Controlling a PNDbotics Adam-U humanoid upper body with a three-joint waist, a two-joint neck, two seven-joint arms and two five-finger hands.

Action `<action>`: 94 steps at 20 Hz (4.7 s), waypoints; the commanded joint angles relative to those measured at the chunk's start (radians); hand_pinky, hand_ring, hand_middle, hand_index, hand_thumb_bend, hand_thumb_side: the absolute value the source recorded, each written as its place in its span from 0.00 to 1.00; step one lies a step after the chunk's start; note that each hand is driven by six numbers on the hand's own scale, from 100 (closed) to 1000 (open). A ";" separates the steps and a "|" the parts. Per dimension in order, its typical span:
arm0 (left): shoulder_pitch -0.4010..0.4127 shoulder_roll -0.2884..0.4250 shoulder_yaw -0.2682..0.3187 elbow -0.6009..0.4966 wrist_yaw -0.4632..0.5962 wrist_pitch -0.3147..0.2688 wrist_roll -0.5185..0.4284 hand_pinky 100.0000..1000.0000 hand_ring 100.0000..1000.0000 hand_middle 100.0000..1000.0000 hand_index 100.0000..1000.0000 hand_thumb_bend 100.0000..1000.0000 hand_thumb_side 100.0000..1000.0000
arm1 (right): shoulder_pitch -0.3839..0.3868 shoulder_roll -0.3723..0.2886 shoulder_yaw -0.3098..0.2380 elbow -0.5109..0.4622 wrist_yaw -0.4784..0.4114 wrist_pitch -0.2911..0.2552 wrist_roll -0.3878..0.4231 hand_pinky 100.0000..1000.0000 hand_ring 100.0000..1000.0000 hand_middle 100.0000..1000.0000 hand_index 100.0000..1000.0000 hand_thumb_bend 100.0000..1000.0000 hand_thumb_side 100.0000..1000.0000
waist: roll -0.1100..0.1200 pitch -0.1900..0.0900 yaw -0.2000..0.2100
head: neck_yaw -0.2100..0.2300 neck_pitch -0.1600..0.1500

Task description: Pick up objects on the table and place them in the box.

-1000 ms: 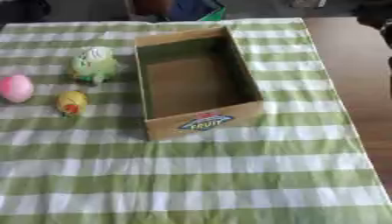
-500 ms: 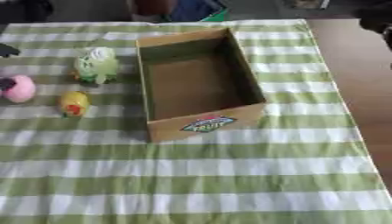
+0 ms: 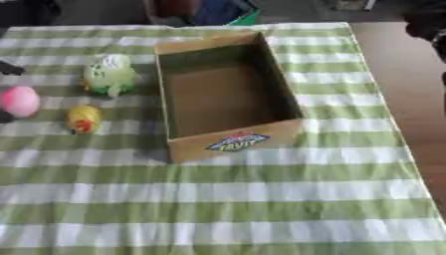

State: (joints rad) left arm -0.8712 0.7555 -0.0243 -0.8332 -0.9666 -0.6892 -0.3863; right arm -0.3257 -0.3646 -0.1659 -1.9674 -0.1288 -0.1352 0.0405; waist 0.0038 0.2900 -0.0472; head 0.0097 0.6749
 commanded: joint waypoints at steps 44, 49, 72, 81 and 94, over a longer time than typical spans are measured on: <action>-0.019 -0.003 -0.008 -0.013 -0.128 0.118 0.040 0.46 0.66 0.57 0.80 0.15 0.58 | -0.003 -0.001 -0.007 -0.008 -0.011 0.011 0.004 0.78 0.73 0.43 0.86 0.03 0.99 | 0.006 0.006 -0.005 | 0.017 -0.025; -0.018 -0.007 -0.007 -0.011 -0.137 0.119 0.036 0.39 0.60 0.52 0.69 0.00 0.45 | -0.002 0.001 -0.007 -0.009 -0.013 0.015 0.002 0.79 0.73 0.43 0.86 0.03 0.99 | 0.007 0.004 -0.006 | 0.017 -0.025; -0.025 -0.015 0.012 -0.116 0.090 0.163 0.008 0.27 0.48 0.40 0.54 0.00 0.17 | 0.008 0.010 -0.007 -0.019 -0.015 0.033 -0.007 0.79 0.73 0.43 0.86 0.01 1.00 | 0.017 -0.017 -0.012 | 0.001 -0.018; -0.061 -0.037 0.015 -0.206 0.118 0.187 0.038 0.27 0.46 0.38 0.52 0.00 0.19 | 0.008 0.013 -0.007 -0.022 -0.016 0.038 -0.012 0.79 0.73 0.43 0.86 0.00 1.00 | 0.020 -0.028 -0.018 | 0.000 -0.025; -0.168 -0.213 0.016 -0.371 0.095 0.231 0.149 0.28 0.47 0.37 0.51 0.00 0.23 | -0.028 0.027 0.009 -0.032 -0.030 0.042 -0.013 0.78 0.73 0.44 0.86 0.00 1.00 | 0.021 -0.024 -0.056 | 0.020 -0.035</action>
State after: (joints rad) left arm -1.0140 0.5449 -0.0213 -1.1691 -0.8631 -0.4645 -0.2586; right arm -0.3408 -0.3281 -0.1584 -1.9747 -0.1462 -0.0935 0.0252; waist 0.0267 0.2839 -0.1061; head 0.0233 0.6524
